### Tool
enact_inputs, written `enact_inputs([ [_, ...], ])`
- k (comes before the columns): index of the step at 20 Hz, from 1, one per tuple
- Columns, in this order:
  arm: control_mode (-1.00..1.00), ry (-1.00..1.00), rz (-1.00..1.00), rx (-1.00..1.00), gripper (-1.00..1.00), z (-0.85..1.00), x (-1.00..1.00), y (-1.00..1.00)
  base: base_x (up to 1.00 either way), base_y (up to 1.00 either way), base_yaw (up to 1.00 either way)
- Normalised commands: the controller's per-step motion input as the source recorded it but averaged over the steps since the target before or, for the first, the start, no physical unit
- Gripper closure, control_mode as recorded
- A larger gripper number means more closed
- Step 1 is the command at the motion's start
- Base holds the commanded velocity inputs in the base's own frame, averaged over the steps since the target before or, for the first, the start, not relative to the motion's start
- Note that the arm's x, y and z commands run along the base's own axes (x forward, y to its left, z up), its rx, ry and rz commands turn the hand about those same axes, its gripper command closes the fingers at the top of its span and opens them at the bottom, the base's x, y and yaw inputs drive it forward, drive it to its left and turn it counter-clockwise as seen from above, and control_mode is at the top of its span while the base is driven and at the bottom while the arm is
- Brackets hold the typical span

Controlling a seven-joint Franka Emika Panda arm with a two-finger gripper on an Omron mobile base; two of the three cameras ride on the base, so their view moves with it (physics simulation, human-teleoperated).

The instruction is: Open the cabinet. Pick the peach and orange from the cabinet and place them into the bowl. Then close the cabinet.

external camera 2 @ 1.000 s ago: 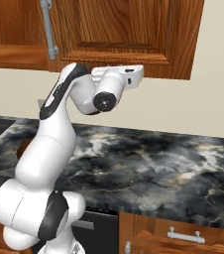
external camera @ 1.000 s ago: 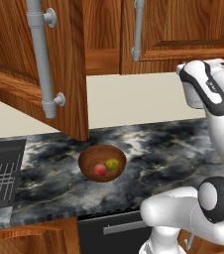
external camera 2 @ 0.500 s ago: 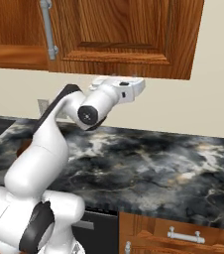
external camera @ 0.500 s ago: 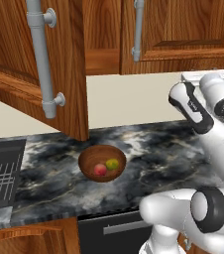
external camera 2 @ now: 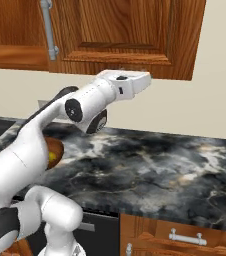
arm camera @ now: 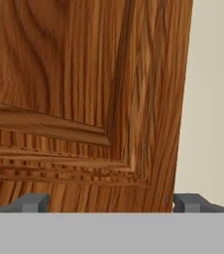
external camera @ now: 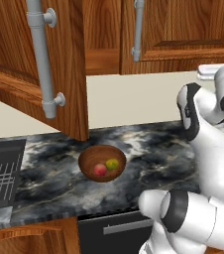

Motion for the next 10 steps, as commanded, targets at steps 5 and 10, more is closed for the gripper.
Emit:
enact_inputs([
  [5, -1.00, 0.28, -0.13, 0.00, -1.00, 0.86, -0.68, -0.22, 0.00, 0.00, 0.00],
  [10, -1.00, 0.33, -0.10, 0.00, -1.00, 0.63, -0.64, -0.14, 0.00, 0.00, 0.00],
])
